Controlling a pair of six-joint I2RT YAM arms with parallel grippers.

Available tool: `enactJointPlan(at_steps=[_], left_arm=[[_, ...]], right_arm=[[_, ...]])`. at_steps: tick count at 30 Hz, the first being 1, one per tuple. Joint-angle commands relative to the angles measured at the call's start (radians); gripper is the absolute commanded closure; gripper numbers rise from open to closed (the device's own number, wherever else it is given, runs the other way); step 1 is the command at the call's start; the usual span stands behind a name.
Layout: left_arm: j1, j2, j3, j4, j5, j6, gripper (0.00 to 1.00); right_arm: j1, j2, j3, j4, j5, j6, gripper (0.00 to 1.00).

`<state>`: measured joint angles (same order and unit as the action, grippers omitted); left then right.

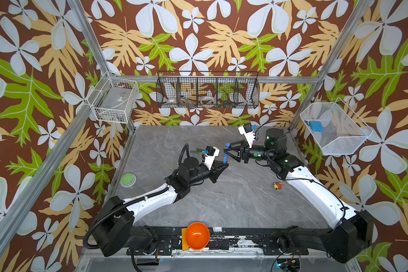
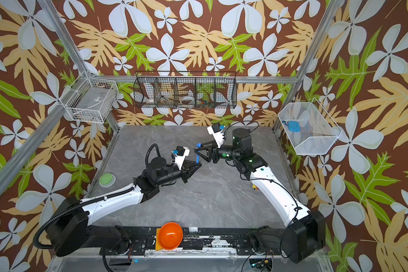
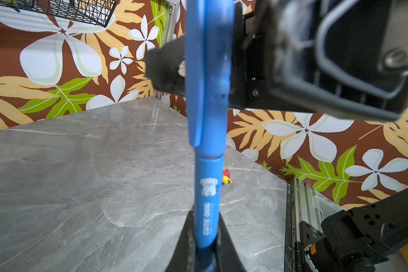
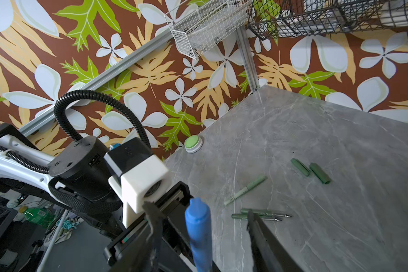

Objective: Insert the pens into the pen caps
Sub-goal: 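Push the blue cap down onto the pen tip with the right gripper, then open the right gripper to release the cap while the left gripper holds the pen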

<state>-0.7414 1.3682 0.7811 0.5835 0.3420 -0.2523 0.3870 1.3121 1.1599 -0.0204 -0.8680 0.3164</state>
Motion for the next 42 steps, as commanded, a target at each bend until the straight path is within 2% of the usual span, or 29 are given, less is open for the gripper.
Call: enactJointPlan(at_steps=[1, 5, 6, 10, 14, 21, 22, 29, 33, 37, 38, 40, 42], left_arm=[[-0.001, 0.002, 0.009, 0.042, 0.005, 0.004, 1.00], [0.000, 0.006, 0.014, 0.046, 0.008, 0.006, 1.00], [-0.001, 0.008, 0.016, 0.049, 0.005, 0.010, 1.00], [0.000, 0.009, 0.018, 0.078, -0.020, 0.010, 1.00], [0.005, 0.021, 0.047, 0.170, -0.059, 0.010, 1.00], [0.054, 0.067, 0.144, 0.348, -0.064, -0.028, 1.00], [0.060, 0.083, 0.198, 0.381, -0.070, -0.016, 1.00], [0.083, 0.085, 0.261, 0.465, -0.077, -0.025, 1.00], [0.083, 0.088, 0.280, 0.374, -0.063, 0.011, 1.00], [0.083, 0.041, 0.194, 0.237, -0.069, 0.048, 1.00], [0.083, 0.025, 0.168, 0.182, -0.071, 0.064, 1.00], [0.083, -0.008, 0.125, 0.051, -0.096, 0.090, 1.00], [0.084, -0.037, 0.087, -0.082, -0.144, 0.109, 1.00]], right_arm=[[0.010, 0.011, -0.002, 0.091, -0.034, 0.045, 0.53], [0.015, 0.018, -0.015, 0.127, -0.040, 0.068, 0.74], [0.015, 0.017, -0.017, 0.131, -0.040, 0.070, 0.81], [0.014, 0.015, -0.025, 0.125, -0.044, 0.073, 1.00], [0.017, 0.015, -0.057, 0.146, -0.057, 0.094, 1.00], [0.037, 0.018, -0.126, 0.190, -0.074, 0.119, 1.00], [0.041, 0.024, -0.138, 0.196, -0.077, 0.118, 1.00], [0.056, 0.014, -0.198, 0.227, -0.054, 0.125, 1.00], [0.057, -0.011, -0.221, 0.224, 0.004, 0.115, 1.00], [0.033, -0.065, -0.166, 0.184, 0.099, 0.090, 1.00], [0.015, -0.078, -0.149, 0.179, 0.110, 0.090, 0.93], [-0.023, -0.094, -0.110, 0.163, 0.121, 0.091, 0.70], [-0.057, -0.096, -0.065, 0.120, 0.116, 0.066, 0.60]])
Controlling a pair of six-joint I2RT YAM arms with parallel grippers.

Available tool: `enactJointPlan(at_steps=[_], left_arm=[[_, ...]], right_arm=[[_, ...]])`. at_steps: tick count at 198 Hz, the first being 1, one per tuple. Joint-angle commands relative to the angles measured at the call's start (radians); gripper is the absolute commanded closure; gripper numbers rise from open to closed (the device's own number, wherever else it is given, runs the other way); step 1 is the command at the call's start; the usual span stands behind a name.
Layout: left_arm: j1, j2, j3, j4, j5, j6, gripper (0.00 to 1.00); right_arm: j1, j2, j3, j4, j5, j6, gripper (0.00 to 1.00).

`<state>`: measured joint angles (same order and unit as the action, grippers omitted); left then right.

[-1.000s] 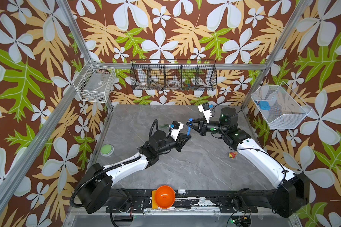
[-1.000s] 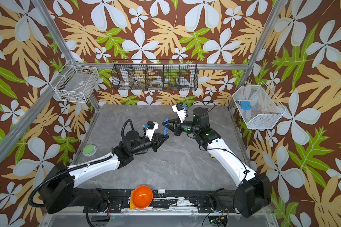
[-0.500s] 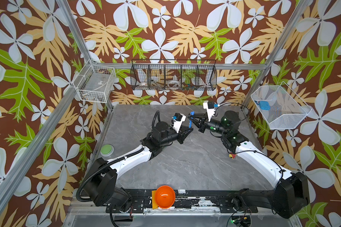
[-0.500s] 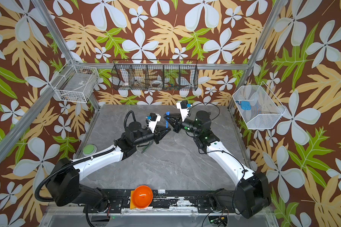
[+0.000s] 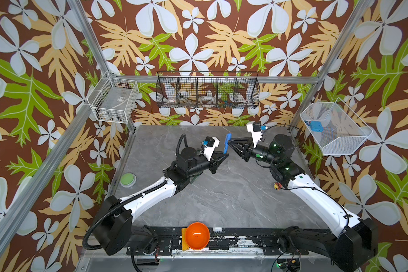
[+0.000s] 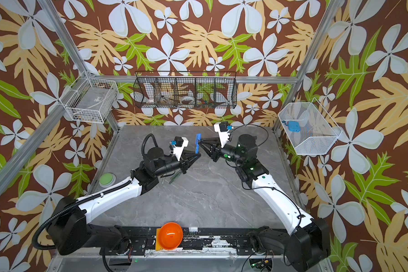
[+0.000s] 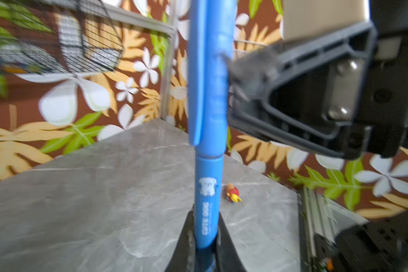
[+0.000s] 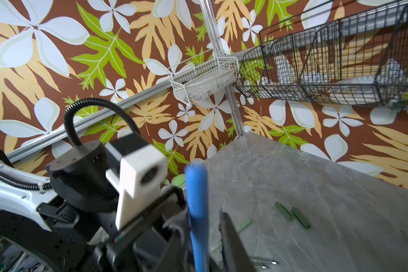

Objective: Insert the pens into the pen caps
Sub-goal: 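Open the right gripper to release the cap while the left gripper holds the pen, then lower the capped blue pen with the left gripper while the right gripper withdraws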

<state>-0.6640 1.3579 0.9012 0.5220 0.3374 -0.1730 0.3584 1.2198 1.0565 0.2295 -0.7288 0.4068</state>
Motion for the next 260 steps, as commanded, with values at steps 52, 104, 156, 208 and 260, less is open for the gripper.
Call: enactJointPlan(at_steps=[52, 104, 156, 208, 260], left_arm=[[0.197, -0.144, -0.116, -0.514, -0.365, -0.040, 1.00], [0.348, 0.046, -0.095, -0.749, -0.464, -0.140, 1.00], [0.360, 0.185, -0.087, -0.787, -0.529, -0.153, 0.98], [0.366, 0.276, -0.071, -0.788, -0.527, -0.137, 0.82], [0.365, 0.268, -0.072, -0.787, -0.517, -0.140, 0.40]], right_arm=[[-0.058, 0.057, 0.075, -0.151, -0.060, -0.055, 0.46], [-0.058, 0.113, 0.014, -0.046, -0.101, -0.004, 0.45], [-0.058, 0.129, -0.021, -0.038, -0.107, -0.011, 0.44], [-0.059, 0.153, -0.027, -0.032, -0.118, -0.014, 0.44], [-0.058, 0.155, -0.025, -0.041, -0.108, -0.019, 0.44]])
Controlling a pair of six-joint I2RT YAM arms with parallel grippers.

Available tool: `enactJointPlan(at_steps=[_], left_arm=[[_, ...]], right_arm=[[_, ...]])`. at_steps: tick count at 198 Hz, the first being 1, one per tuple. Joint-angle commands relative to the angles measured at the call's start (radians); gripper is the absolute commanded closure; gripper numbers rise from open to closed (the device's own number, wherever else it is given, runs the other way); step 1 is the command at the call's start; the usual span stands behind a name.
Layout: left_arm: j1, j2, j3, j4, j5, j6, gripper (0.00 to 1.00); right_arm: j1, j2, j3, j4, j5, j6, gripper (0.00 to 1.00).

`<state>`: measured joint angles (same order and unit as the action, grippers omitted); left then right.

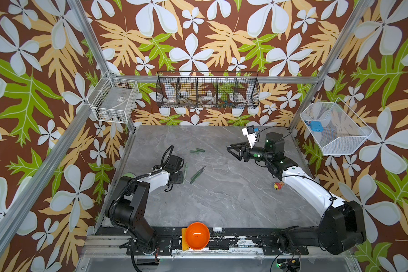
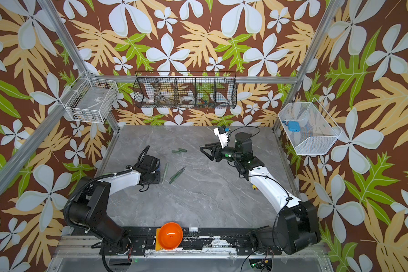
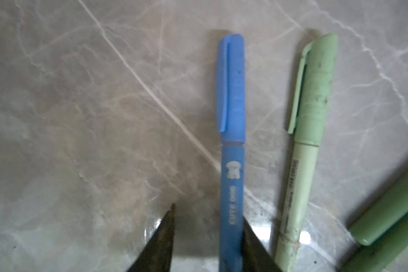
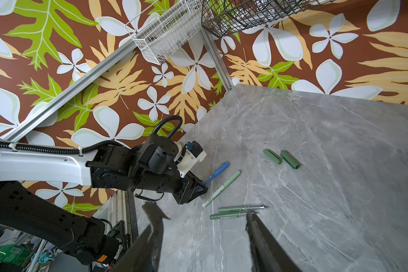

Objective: Insert the pens into the pen caps
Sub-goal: 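Lower the capped blue pen with the left gripper while the right gripper withdraws, then lay the capped blue pen on the table and open the left gripper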

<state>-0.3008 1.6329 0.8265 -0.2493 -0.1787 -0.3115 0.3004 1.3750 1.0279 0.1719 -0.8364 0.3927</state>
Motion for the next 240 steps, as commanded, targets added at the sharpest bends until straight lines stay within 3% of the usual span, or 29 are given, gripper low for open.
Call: enactJointPlan(at_steps=[1, 49, 63, 82, 103, 147, 213, 240], left_arm=[[0.002, -0.008, 0.003, -0.017, 0.000, -0.001, 0.40], [0.003, -0.080, 0.016, 0.002, 0.047, -0.019, 0.16], [0.002, -0.096, 0.019, 0.014, 0.075, -0.022, 0.14], [0.003, -0.090, 0.045, -0.038, 0.024, -0.037, 0.10], [0.002, -0.088, 0.063, -0.074, 0.013, -0.035, 0.10], [0.002, -0.082, 0.090, -0.100, 0.088, -0.044, 0.20], [0.003, -0.114, 0.201, -0.271, -0.029, -0.086, 0.14], [-0.010, -0.133, 0.206, -0.210, 0.072, -0.042, 0.19]], right_arm=[[0.000, 0.000, 0.005, 0.017, 0.000, -0.005, 0.44], [0.000, 0.000, 0.000, 0.017, 0.001, -0.006, 0.44], [0.000, -0.003, -0.004, 0.023, 0.002, -0.001, 0.43], [0.000, -0.010, -0.015, 0.037, 0.006, 0.008, 0.43], [0.000, -0.010, -0.021, 0.041, 0.007, 0.012, 0.43], [0.000, -0.009, -0.037, 0.051, 0.013, 0.021, 0.43], [0.000, -0.013, -0.043, 0.037, 0.031, 0.015, 0.43], [0.000, -0.009, -0.048, 0.041, 0.033, 0.014, 0.43]])
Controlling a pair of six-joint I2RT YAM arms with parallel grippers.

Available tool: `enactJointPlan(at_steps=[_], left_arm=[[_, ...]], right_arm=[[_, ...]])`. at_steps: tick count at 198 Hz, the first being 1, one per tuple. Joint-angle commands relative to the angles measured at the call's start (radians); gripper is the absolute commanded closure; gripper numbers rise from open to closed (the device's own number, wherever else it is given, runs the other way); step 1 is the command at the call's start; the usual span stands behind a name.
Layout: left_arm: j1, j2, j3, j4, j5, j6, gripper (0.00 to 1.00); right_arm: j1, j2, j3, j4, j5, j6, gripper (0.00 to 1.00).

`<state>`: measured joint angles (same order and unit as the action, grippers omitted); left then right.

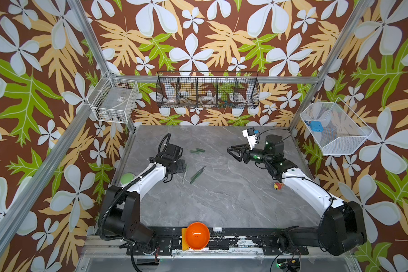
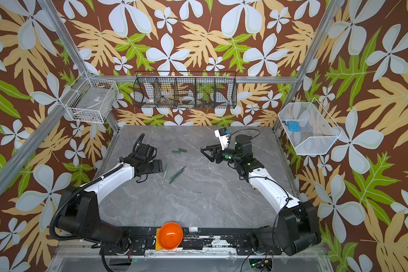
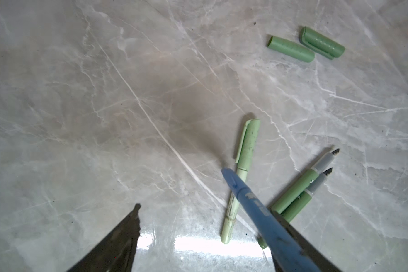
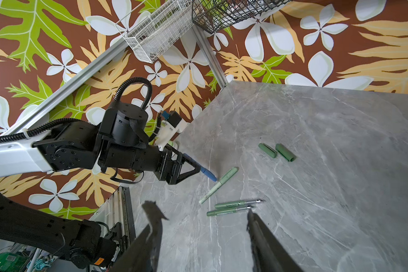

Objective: Insert the pens into the pen caps
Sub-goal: 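Lay the capped blue pen on the table and open the left gripper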

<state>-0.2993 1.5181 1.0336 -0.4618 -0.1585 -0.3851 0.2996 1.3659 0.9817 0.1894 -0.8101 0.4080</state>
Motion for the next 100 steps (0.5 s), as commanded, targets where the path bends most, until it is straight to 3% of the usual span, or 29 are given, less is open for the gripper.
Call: enactJointPlan(at_steps=[1, 27, 45, 68, 100], left_arm=[[-0.013, -0.020, -0.003, 0.007, 0.055, 0.034, 0.19], [-0.036, -0.043, -0.025, 0.077, 0.046, 0.015, 0.16], [-0.033, 0.006, 0.009, -0.002, -0.035, 0.017, 0.17], [-0.034, 0.043, 0.004, -0.031, -0.049, 0.018, 0.23], [-0.033, -0.040, -0.112, 0.128, -0.012, -0.009, 0.35]], right_arm=[[0.001, 0.001, -0.002, 0.024, 0.006, -0.001, 0.43], [0.000, -0.005, -0.005, 0.022, 0.009, -0.005, 0.43], [0.000, -0.015, -0.015, 0.024, 0.018, -0.005, 0.43], [0.000, -0.017, -0.018, 0.018, 0.017, -0.007, 0.42], [0.000, -0.012, -0.018, 0.012, 0.018, -0.009, 0.42]])
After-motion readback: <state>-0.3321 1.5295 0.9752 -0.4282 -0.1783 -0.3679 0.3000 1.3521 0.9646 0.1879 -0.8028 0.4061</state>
